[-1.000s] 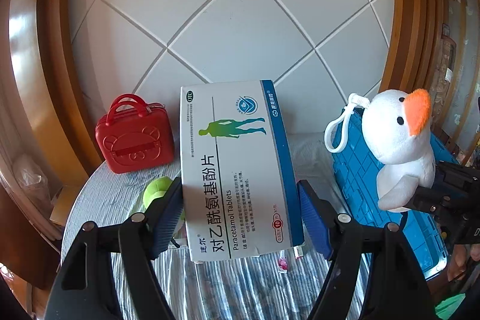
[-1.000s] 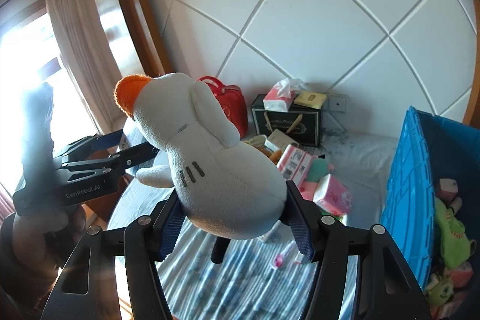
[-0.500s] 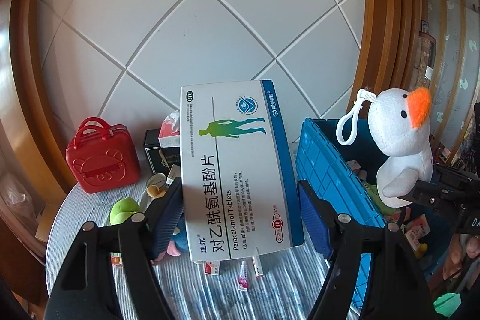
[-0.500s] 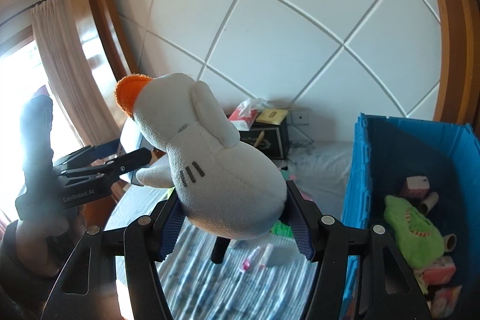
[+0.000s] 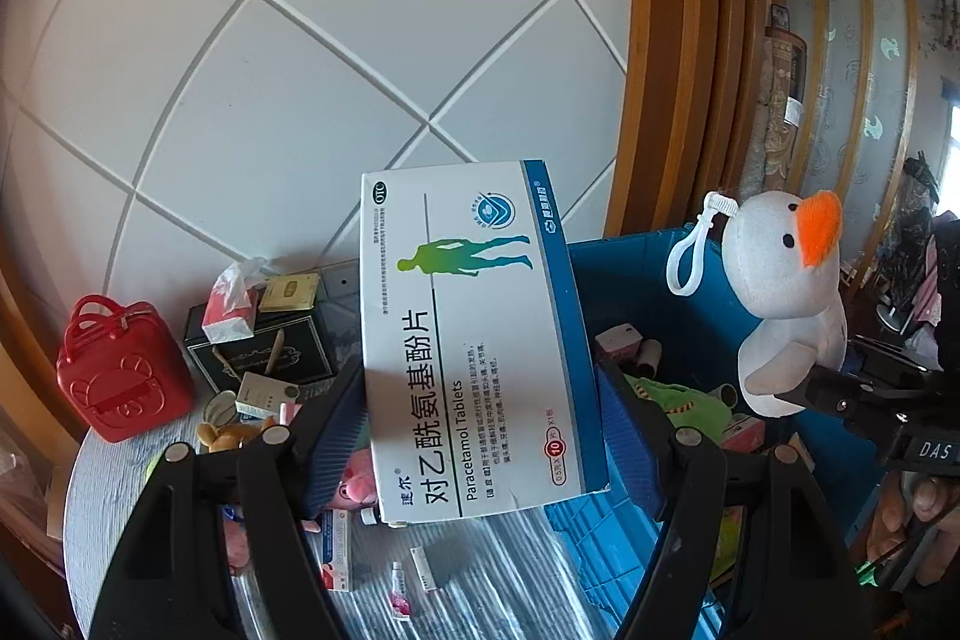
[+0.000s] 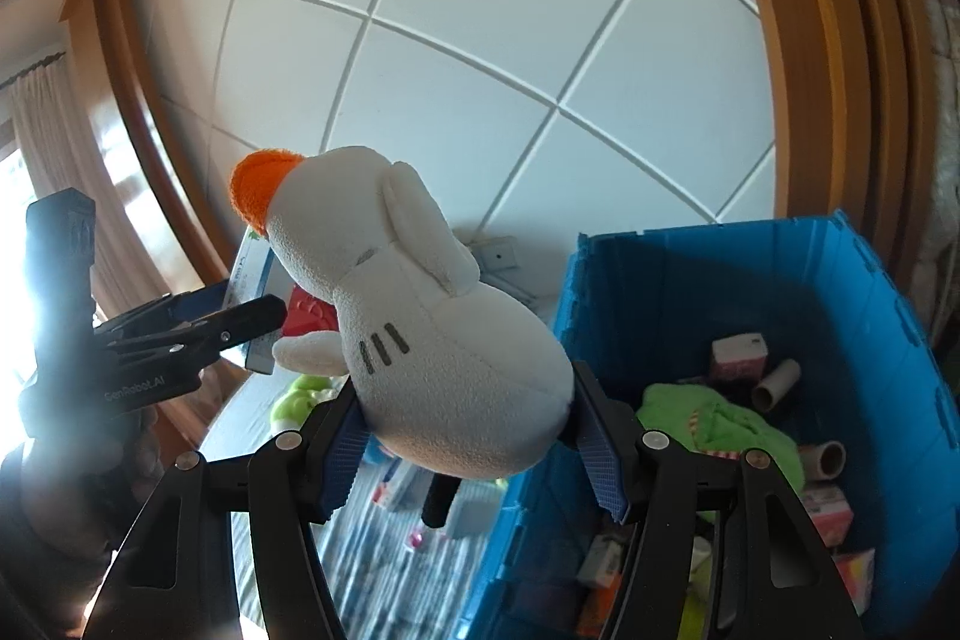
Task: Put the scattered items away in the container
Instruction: 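Carry the paracetamol box and duck plush over the blue crate with both tools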
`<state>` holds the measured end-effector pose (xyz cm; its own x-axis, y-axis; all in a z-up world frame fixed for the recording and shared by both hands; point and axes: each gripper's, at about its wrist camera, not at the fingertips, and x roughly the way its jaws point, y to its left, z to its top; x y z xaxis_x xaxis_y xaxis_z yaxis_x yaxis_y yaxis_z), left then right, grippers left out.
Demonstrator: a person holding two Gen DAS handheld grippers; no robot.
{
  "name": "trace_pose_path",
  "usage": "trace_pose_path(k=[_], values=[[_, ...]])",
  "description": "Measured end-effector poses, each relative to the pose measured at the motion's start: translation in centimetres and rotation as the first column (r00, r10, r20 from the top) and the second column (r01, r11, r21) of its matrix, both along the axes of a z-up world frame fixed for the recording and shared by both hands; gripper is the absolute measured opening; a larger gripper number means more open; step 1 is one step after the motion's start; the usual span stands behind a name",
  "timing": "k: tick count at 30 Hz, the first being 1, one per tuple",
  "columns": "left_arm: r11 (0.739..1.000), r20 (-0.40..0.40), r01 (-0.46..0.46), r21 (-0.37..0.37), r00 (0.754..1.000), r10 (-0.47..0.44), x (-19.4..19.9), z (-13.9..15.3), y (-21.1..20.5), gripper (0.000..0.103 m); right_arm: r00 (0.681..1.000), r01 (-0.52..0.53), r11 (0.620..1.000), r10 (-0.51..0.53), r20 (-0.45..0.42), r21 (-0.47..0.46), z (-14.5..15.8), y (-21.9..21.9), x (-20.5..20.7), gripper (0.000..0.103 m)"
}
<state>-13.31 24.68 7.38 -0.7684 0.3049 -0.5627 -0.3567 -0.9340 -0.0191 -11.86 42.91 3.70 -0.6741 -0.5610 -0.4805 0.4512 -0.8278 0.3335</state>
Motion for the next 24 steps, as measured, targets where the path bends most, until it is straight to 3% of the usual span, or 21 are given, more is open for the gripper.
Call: trace_pose_path(k=[15,24], values=[[0.982,0.037,0.187,-0.035,0.982,-0.186,-3.0,-1.4,11.7,0.073,0.976,0.216,0.976,-0.215,0.044,-0.019,-1.9,11.9,-1.0,0.062],[0.963,0.063,0.266,-0.049,0.963,-0.263,-5.4,-2.2,17.4,0.073,0.951,0.298,0.954,-0.295,0.088,-0.016,-3.5,16.3,-1.0,0.062]])
